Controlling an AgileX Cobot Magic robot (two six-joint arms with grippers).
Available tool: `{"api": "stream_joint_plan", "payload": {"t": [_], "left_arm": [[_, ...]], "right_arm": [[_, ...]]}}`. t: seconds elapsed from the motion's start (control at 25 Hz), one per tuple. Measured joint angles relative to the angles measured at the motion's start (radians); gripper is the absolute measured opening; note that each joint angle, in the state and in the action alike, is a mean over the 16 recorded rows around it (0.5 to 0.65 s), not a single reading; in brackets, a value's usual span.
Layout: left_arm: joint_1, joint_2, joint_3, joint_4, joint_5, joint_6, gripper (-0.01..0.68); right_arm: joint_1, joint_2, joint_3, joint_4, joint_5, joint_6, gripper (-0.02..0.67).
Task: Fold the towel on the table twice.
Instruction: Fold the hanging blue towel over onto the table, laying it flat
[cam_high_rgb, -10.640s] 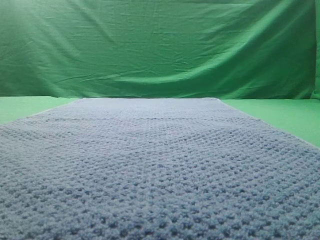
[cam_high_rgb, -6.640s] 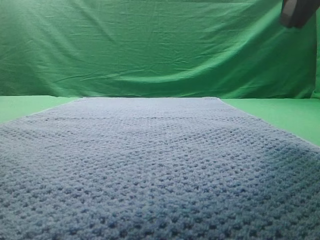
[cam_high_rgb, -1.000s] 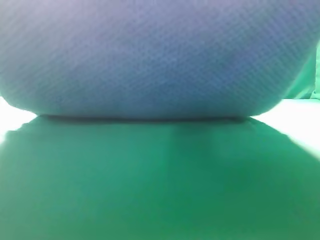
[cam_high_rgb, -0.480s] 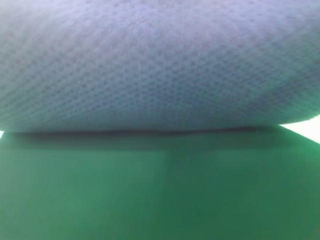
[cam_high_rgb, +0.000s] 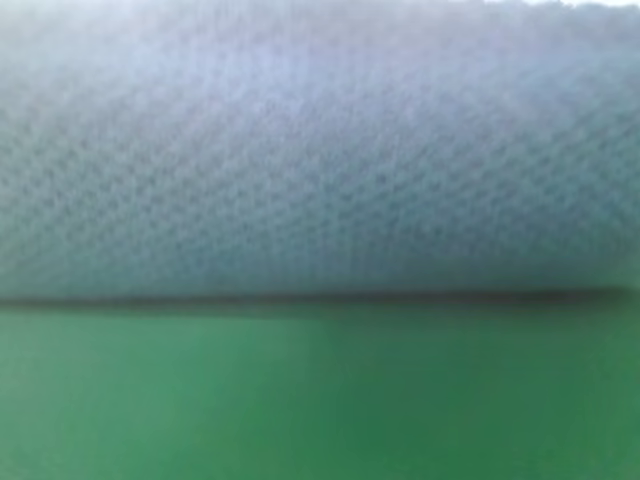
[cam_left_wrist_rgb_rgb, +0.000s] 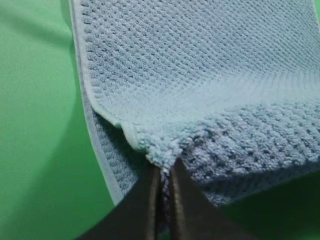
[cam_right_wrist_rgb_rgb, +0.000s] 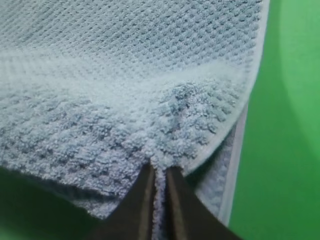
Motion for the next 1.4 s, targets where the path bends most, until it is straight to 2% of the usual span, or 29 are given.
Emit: {"api": "stream_joint_plan", "payload": {"t": [0.64,1.04,1.2,1.4], "left_arm": [[0.001,0.57,-0.37,0.082,-0.18,0.001,0.0],[0.004,0.774,-0.508,0.095,-0.229,0.014,0.007],[0.004,0.806,-0.527,0.095,-0.241,0.02,0.07],[0.005,0.82,-0.543,0.095,-0.236,0.025,0.254]], "right_arm": [[-0.009,0.55,-0.386,-0.167,-0.177,-0.025,0.0],[-0.027,0.786,-0.589,-0.256,-0.239,-0.026,0.006],[-0.034,0.837,-0.625,-0.273,-0.256,-0.026,0.057],[-0.04,0.862,-0.647,-0.284,-0.256,-0.027,0.225]]}}
